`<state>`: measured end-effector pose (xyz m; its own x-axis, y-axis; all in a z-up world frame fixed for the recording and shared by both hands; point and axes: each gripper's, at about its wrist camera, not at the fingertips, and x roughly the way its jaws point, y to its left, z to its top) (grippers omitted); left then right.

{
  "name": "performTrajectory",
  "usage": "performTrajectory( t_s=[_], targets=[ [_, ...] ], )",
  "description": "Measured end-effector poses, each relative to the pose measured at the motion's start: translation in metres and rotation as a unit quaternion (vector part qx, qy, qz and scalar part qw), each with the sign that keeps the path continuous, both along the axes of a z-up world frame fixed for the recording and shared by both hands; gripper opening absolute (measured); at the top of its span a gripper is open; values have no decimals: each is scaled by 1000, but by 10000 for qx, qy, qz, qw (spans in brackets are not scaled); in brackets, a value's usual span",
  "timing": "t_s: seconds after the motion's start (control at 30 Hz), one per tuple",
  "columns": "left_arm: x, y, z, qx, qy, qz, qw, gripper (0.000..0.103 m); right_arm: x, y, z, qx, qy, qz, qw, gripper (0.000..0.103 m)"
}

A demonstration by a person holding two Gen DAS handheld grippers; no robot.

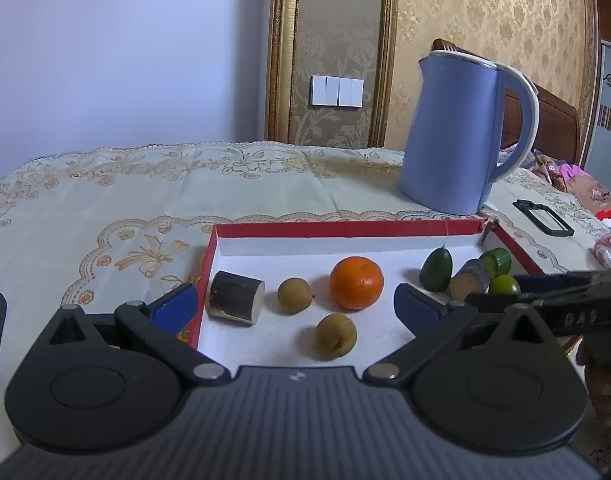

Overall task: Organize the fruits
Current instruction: 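Grasp the dark cylinder piece in the tray with the right gripper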

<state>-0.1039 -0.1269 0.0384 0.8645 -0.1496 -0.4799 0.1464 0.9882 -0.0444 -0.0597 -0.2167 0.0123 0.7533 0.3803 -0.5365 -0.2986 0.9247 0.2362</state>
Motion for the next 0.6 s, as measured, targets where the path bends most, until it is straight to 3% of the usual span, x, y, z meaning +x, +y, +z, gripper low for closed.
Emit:
performTrajectory(
  t_s=[0.2, 0.33, 0.5, 0.6],
  targets=[
    [2, 0, 1, 0, 0, -4, 10000, 103, -20, 7, 2, -159, -40, 526, 9985, 98],
    [7, -6, -4, -2, 86, -35, 10000, 103, -32, 4, 9, -496, -379, 278, 9977, 98],
    [6, -11, -10, 31, 171, -43, 9998, 103, -13, 5, 14, -262, -309, 281, 9988, 98],
    [2, -6, -9, 48, 159, 0, 9999, 103, 3, 14, 12, -561, -345, 67, 9978, 98]
  ],
)
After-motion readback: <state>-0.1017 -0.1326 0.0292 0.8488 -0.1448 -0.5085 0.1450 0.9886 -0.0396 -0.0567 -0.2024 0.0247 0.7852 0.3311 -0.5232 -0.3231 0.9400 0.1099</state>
